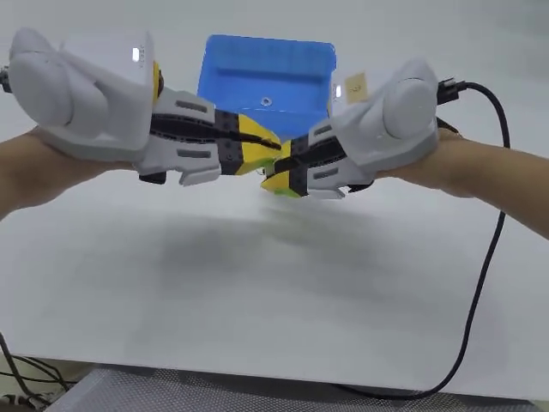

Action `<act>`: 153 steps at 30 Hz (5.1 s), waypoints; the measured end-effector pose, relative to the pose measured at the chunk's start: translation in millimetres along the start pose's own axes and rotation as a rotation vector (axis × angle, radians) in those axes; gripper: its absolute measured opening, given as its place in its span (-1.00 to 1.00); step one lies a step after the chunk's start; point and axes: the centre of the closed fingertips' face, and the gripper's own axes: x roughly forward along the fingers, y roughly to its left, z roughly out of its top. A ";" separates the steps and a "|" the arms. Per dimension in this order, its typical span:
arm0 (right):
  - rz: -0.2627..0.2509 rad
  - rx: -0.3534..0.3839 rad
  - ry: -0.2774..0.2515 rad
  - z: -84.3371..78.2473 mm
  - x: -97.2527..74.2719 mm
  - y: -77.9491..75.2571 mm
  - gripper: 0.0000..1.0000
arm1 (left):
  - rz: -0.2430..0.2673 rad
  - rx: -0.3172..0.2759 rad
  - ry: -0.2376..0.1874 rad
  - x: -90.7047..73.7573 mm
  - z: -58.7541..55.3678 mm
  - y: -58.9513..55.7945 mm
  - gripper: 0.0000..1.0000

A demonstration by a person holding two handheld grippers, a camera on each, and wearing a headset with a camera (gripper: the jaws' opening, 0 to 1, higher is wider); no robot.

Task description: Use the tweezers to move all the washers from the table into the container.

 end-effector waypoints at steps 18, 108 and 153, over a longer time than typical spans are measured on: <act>-0.012 -0.018 -0.019 11.1 -4.8 -0.9 -0.82 | 0.034 -0.012 -0.055 -9.7 19.5 2.2 -0.78; -0.198 0.169 -0.083 -0.4 -16.5 -130.2 -0.81 | 0.335 -0.266 -0.249 -78.7 6.9 13.5 -0.45; -0.084 -0.007 -0.097 52.4 -34.1 -79.6 -0.83 | 0.038 0.008 -0.161 -15.5 63.0 79.2 -0.90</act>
